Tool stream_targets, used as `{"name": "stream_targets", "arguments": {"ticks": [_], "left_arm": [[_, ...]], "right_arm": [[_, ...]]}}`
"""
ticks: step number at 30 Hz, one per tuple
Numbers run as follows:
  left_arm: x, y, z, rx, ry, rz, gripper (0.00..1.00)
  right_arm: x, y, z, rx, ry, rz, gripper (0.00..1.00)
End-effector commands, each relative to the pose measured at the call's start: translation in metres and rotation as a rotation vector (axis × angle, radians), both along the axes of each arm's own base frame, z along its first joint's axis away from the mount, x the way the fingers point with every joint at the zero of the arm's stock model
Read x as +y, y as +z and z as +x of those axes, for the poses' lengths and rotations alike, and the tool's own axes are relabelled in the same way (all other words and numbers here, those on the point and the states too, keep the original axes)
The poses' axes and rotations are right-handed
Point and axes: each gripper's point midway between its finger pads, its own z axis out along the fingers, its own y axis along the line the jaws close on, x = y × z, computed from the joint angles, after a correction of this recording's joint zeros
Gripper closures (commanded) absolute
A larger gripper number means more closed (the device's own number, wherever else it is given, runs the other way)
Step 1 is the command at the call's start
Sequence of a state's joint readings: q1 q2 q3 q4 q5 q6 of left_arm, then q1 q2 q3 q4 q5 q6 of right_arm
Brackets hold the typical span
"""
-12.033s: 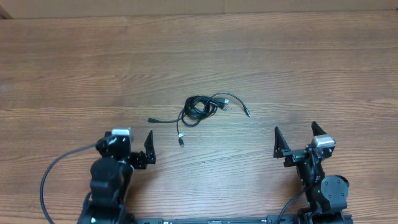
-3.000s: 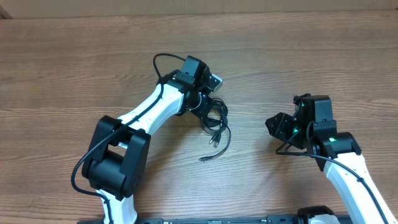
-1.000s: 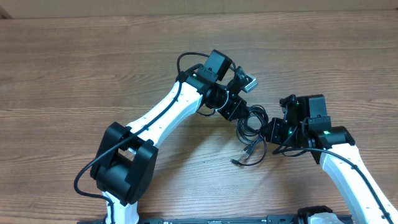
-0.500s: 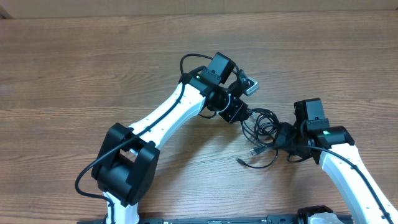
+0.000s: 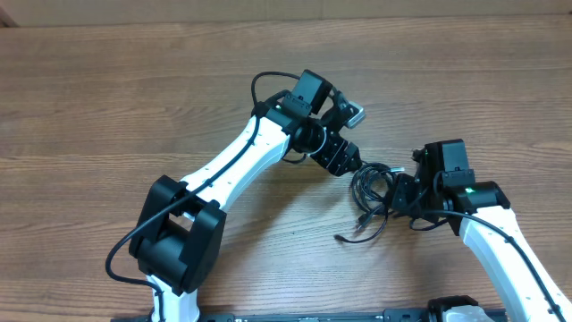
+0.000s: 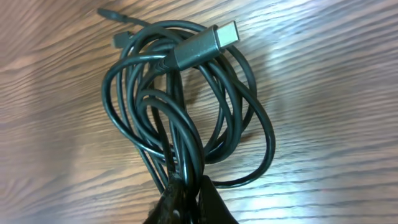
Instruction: Untangle cables
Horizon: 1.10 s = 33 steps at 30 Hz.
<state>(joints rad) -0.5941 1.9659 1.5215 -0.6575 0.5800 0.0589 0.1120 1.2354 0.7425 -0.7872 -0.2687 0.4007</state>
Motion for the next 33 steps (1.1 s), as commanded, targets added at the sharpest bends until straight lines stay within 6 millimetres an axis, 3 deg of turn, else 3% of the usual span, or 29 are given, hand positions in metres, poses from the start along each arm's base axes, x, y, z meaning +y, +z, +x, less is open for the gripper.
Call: {"name": "stream_targets", "arguments": {"ticks": [1,8,15,33], "left_arm": [[-0.008,0.010,0.006,-0.056,-0.023,-0.018,0.21],[-0.010,0.007,0.007,-0.057,-0.026,-0.020,0.26],[-0.008,0.004,0.005,-0.049,-0.026,-0.014,0.23],[0.011,-0.018,-0.003,-0.048,-0.033,0.110,0.31]], "right_arm": [[0.020,0.011,0.003,-0.039,0.090,0.099,0.96],[0.030,0.018,0.006,-0.066,0.120,0.154,0.96],[0.047,0.034,0.018,-0.144,0.167,0.255,0.96],[0.066,0.058,0.028,-0.239,0.240,0.378,0.96]]}}
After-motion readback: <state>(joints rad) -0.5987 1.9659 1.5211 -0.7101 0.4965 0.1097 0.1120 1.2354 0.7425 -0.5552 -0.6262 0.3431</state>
